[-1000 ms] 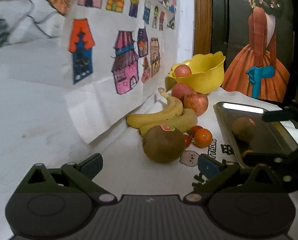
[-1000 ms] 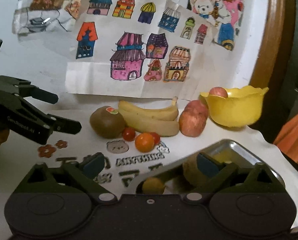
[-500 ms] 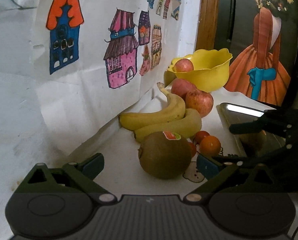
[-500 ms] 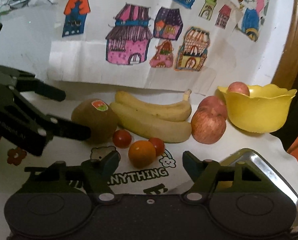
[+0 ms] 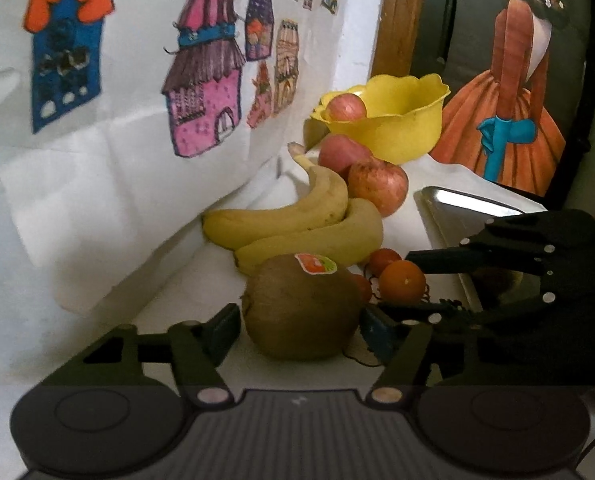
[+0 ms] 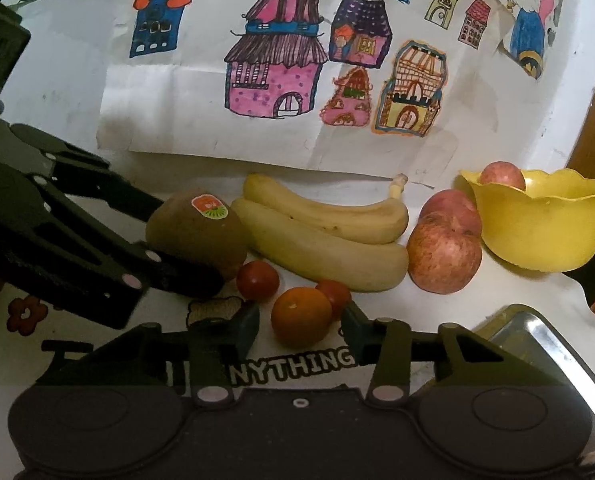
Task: Organize fruits
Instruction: 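Grasp the other large kiwi with the left tool while the right tool grasps an orange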
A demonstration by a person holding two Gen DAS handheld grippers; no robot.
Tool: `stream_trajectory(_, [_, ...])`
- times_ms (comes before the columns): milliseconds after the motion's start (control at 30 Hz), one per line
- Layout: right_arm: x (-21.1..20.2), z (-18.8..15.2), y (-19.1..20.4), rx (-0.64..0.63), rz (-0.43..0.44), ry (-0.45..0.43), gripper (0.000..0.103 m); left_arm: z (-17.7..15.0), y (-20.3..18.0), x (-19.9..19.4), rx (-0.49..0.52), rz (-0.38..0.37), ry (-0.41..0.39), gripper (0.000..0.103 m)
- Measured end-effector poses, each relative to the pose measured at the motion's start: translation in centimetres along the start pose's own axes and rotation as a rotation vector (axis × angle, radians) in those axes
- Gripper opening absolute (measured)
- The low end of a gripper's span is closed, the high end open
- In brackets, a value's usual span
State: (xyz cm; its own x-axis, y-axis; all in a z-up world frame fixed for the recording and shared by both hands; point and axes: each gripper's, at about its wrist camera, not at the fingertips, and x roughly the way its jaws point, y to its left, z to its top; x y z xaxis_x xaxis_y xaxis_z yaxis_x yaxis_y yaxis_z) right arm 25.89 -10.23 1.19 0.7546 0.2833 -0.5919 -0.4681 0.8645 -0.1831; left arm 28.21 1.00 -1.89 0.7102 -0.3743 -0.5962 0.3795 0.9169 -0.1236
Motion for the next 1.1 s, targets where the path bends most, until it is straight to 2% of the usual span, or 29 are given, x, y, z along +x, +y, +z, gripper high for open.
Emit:
stream_trajectory(133, [-0.1, -0.2, 0.0, -0.001, -0.008, 0.001, 0.035, -0.1, -0.1, 0.1, -0.013, 0.005, -0.002, 0.066])
stream_trajectory(400, [-1.3, -0.6, -0.3, 0.017, -0.017, -0.018, 0.035, -0.6, -0.4, -0.7, -0.022, 0.011, -0.002, 0.065])
stream_trajectory(667, [-4.2, -0.7, -0.2, 0.015, -0.022, -0.066, 0.035, -1.4, -1.1, -2.1, -0.021, 0.007, 0.007, 0.065])
stream_trajectory(1100, [-10.8, -3.2, -2.3, 0.040, -0.116, -0.102, 0.035, -1.4, -3.6, -4.1, -0.013, -0.049, -0.030, 0.065])
